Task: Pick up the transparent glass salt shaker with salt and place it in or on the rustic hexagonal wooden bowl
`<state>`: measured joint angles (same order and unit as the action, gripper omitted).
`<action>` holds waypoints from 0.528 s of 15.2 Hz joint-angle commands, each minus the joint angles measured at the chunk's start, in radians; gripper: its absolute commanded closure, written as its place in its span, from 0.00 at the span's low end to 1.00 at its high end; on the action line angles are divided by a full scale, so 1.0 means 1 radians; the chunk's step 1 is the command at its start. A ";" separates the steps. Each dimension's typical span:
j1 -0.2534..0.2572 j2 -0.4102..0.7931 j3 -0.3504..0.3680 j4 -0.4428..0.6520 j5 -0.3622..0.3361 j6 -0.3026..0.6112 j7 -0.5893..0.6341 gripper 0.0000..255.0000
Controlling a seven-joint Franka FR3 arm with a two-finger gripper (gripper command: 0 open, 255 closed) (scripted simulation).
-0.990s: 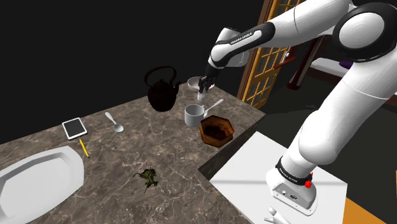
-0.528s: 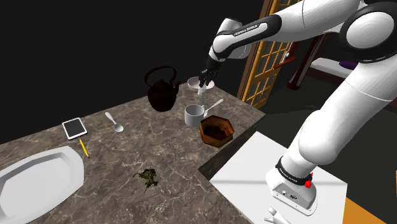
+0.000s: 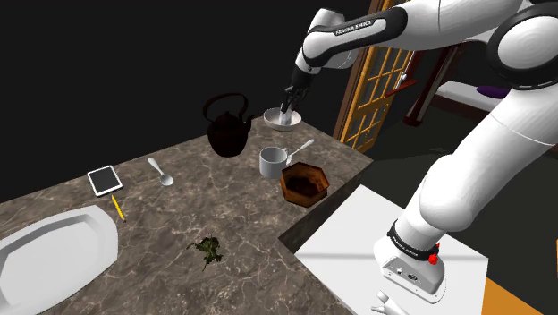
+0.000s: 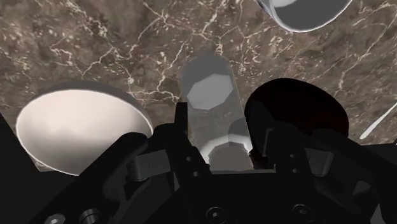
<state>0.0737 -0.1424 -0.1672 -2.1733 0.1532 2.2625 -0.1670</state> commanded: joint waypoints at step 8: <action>0.008 -0.131 0.033 -0.056 -0.036 -0.067 0.070 1.00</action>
<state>0.0785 -0.2400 -0.1451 -2.1999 0.1249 2.1975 -0.1163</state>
